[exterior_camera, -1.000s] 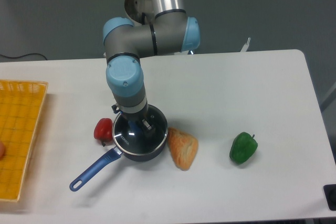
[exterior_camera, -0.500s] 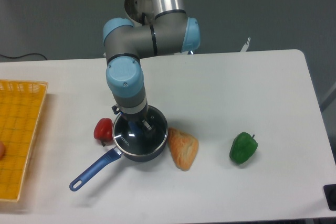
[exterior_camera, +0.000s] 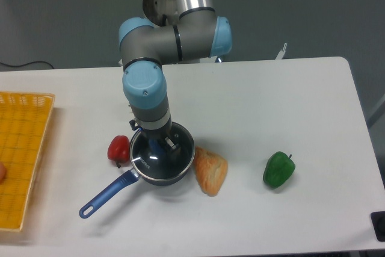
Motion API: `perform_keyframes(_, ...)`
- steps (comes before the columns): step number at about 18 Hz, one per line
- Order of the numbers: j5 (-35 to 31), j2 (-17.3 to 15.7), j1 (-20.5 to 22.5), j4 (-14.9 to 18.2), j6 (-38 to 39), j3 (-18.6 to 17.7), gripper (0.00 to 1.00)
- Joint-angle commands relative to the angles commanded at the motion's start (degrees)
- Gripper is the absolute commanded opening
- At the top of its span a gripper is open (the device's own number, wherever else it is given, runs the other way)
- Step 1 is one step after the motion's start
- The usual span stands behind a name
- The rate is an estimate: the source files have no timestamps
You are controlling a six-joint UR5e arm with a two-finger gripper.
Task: Open the lid
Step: 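Lift the glass lid up off the saucepan rim and tilt it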
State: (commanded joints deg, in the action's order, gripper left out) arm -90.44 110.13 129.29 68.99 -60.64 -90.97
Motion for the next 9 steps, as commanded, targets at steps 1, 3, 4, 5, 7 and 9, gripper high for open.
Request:
perform_keyframes(1,0.0,0.0,0.0,0.0,0.0,0.2,0.61)
perform_keyframes(3,0.0,0.0,0.2,0.1,-0.8,0.2,0.59)
perform_keyframes(4,-0.1,0.0,0.2,0.1,-0.8,0.2,0.59)
perform_keyframes(5,-0.1,0.0,0.3,0.1,-0.9,0.2,0.59)
perform_keyframes(7,-0.2,-0.2,0.8,0.4,-1.1,0.3,0.58)
perform_keyframes(9,-0.1,-0.6,1.1,1.2,-3.2,0.3,0.58)
